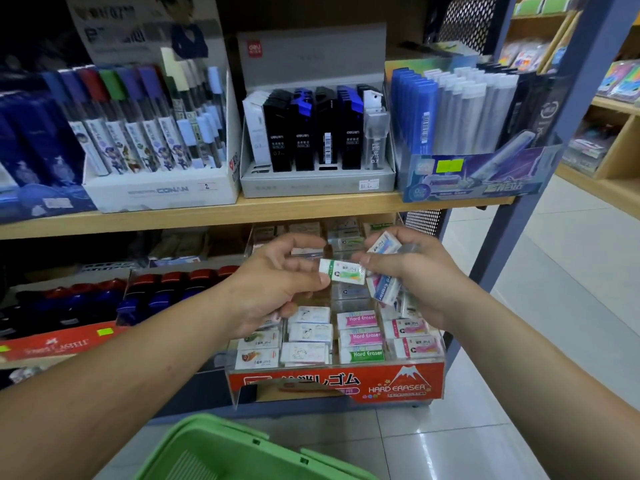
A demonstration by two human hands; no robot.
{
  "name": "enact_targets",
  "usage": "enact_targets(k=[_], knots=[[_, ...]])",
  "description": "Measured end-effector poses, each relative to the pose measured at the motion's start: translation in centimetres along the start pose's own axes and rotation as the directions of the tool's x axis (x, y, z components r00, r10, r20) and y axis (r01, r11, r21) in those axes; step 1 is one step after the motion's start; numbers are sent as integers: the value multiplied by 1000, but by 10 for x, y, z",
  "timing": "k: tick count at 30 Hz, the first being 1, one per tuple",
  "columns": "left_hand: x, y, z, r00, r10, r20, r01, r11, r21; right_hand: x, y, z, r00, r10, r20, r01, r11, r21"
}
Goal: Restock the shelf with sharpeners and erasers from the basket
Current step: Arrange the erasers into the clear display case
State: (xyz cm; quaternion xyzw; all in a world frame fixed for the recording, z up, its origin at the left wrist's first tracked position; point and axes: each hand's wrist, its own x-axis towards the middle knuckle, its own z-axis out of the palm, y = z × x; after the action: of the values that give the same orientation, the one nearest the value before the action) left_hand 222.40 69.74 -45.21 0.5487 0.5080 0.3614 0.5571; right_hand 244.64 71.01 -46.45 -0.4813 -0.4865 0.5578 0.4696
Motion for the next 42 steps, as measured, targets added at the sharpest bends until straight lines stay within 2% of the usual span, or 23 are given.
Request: enact_targets(k=[3,7,10,12,14,20,25,27,33,37,39,41,42], knots=[[4,6,9,998,50,-26,-43,979,201,1,-6,-9,997,-14,-73,9,998,-64],[31,13,34,986,140,-91,-102,935,339,-4,-14,-40,975,-22,-221,3,996,-87],[55,13,58,981,188,-53,-142,872,468,-12,-11,-55,947,-44,-318,3,992,-128],[70,10,72,983,181,23,-163,812,560,-17,-8,-59,953,-66,-296,6,980,-201],[82,9,82,981,169,98,-190,710,678,-21,-5,-60,968,-62,-244,3,972,-236],[97,14,94,987,45,157,-157,528,835,-19,0,-64,975,5,-224,-34,992,-125],[98,26,98,978,9,207,-195,385,902,-16,1,-62,977,51,-206,-67,996,-67],[99,26,99,982,2,191,-175,406,897,-15,1,-62,976,52,-210,-69,995,-74],[103,21,89,996,-30,83,-46,625,780,-16,0,-61,976,44,-213,-63,995,-80],[97,21,88,987,-89,131,-47,625,779,-15,0,-60,974,39,-223,-58,995,-80],[97,23,86,989,-90,114,-26,660,751,-16,-2,-60,974,47,-221,-66,995,-76],[94,27,84,997,-60,46,11,719,695,-17,-4,-59,976,62,-209,-78,995,-67],[91,30,82,998,-64,24,36,786,617,-17,-5,-59,977,69,-204,-84,994,-66]])
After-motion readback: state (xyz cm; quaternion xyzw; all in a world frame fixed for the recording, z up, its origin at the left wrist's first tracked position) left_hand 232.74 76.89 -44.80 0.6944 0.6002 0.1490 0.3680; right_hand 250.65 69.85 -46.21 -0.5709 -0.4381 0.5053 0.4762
